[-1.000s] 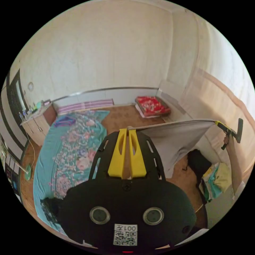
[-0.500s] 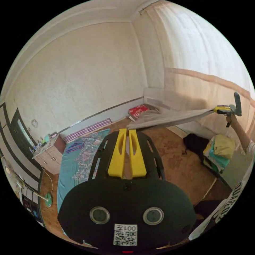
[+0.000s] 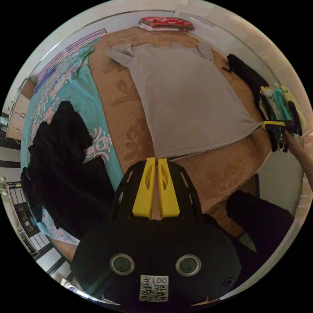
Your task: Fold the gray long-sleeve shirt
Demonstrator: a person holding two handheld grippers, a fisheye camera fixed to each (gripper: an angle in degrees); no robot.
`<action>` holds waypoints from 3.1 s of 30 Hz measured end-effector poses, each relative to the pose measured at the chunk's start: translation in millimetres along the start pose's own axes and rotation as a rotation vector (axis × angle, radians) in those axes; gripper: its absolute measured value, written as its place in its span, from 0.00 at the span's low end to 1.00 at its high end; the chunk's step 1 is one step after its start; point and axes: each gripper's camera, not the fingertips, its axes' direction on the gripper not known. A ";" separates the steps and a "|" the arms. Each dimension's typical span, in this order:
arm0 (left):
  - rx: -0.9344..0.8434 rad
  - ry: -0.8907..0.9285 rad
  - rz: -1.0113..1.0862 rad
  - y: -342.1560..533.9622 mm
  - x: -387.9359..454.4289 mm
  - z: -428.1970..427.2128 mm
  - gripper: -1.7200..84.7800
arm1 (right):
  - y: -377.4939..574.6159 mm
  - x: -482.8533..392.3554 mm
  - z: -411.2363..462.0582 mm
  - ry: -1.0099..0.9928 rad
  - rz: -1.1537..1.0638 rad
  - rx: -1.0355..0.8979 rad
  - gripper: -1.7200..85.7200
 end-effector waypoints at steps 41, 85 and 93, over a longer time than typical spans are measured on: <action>0.161 0.028 0.392 -516.2 117.6 160.9 0.01 | -220.8 248.4 -13.6 0.448 0.169 0.410 0.13; 0.166 0.557 0.035 -630.4 -172.9 236.7 0.04 | 43.4 -66.6 84.8 0.324 -0.307 0.327 0.12; 0.056 0.608 0.363 -819.4 -103.8 278.5 0.05 | 3.8 -94.5 140.8 0.384 -0.446 0.207 0.12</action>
